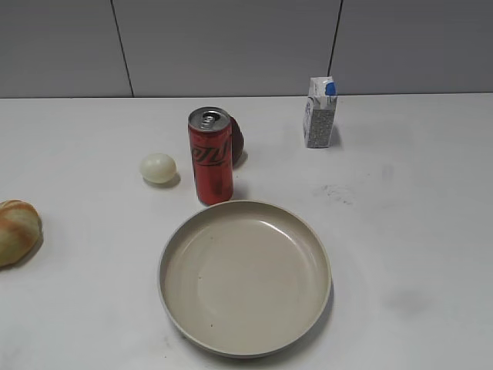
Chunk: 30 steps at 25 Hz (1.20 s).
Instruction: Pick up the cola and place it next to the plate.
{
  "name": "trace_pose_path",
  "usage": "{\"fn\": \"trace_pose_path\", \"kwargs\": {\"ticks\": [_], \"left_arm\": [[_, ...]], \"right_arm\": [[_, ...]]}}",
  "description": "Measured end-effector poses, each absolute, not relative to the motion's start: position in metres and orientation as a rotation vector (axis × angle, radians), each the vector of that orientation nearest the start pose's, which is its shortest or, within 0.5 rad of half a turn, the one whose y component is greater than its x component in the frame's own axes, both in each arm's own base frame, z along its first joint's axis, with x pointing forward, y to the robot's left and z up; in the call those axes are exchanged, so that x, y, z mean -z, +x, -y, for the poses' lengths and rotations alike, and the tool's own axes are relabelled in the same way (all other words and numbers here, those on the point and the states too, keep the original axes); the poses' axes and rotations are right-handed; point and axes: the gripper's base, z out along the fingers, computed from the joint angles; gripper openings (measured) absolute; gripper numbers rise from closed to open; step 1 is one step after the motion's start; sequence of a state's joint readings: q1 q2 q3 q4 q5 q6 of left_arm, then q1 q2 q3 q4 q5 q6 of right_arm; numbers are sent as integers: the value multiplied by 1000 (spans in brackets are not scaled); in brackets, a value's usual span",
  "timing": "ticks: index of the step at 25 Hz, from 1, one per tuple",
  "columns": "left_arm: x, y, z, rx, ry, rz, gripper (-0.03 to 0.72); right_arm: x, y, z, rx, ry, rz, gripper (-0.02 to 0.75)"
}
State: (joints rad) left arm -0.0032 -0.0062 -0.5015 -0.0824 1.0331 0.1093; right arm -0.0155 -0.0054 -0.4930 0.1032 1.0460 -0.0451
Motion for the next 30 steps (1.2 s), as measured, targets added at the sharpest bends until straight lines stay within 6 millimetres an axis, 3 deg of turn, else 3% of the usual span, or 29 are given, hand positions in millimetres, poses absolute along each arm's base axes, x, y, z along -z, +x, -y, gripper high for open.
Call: {"fn": "trace_pose_path", "kwargs": {"ticks": [8, 13, 17, 24, 30], "left_arm": [[-281, -4, 7, 45, 116, -2010, 610], [-308, 21, 8, 57, 99, -1961, 609], [-332, 67, 8, 67, 83, -1969, 609], [-378, 169, 23, 133, 187, -2066, 622], [-401, 255, 72, 219, 401, -2133, 629]], "right_arm": [[-277, -4, -8, -85, -34, -2028, 536], [-277, -4, -8, -85, -34, -2028, 536], [-277, -4, -8, -85, -34, -2028, 536], [-277, -4, -8, -85, -34, -2028, 536], [-277, -4, -8, -85, -34, -2028, 536]]}}
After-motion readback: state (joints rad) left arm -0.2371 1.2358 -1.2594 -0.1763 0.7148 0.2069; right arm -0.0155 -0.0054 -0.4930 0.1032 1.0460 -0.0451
